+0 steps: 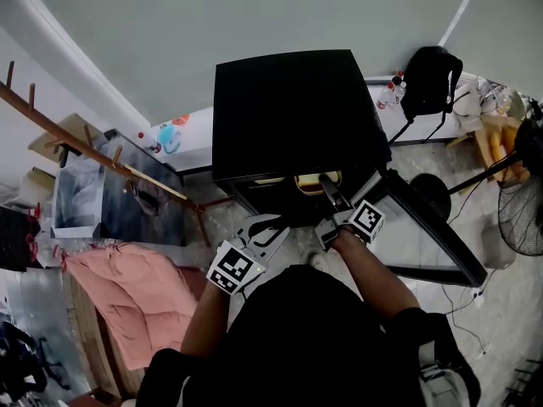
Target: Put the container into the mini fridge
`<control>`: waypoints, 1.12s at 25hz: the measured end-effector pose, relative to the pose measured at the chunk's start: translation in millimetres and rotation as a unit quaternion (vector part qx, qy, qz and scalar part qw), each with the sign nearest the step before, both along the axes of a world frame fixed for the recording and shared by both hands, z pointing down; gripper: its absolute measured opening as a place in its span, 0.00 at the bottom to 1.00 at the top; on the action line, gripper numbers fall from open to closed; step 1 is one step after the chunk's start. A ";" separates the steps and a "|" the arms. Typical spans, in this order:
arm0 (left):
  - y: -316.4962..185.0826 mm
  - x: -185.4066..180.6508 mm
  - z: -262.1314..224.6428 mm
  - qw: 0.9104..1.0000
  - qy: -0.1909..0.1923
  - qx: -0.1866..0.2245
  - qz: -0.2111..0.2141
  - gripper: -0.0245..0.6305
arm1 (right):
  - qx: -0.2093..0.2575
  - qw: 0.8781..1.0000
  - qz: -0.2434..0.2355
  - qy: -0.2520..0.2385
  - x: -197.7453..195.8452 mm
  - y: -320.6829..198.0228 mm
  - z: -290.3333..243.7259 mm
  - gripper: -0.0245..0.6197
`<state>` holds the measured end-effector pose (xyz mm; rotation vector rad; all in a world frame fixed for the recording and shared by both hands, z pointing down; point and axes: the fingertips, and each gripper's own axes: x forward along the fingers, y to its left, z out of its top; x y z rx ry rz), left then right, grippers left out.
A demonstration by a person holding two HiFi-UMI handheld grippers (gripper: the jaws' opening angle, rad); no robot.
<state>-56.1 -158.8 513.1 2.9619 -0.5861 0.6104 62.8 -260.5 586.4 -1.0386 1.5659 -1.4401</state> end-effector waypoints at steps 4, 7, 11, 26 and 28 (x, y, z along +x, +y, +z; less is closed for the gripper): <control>3.0 -3.0 0.0 1.000 0.002 -0.002 -0.003 0.17 | 0.013 1.000 -0.011 0.009 -1.9 4.8 -2.4 0.49; 3.0 -3.4 -0.4 1.000 0.005 -0.002 -0.005 0.17 | 0.016 0.999 -0.026 0.037 -5.2 11.4 -3.7 0.51; 3.2 -3.6 1.2 1.000 0.010 -0.003 -0.007 0.17 | 0.006 0.998 -0.032 0.062 -6.6 23.8 1.0 0.51; 13.4 -4.4 7.9 1.000 0.014 -0.014 -0.005 0.17 | 0.021 0.910 -0.053 0.410 -9.7 54.4 -8.2 0.36; 13.4 -7.7 7.2 1.000 0.014 -0.012 -0.012 0.17 | 0.031 0.901 -0.058 0.430 -11.7 50.9 -10.1 0.35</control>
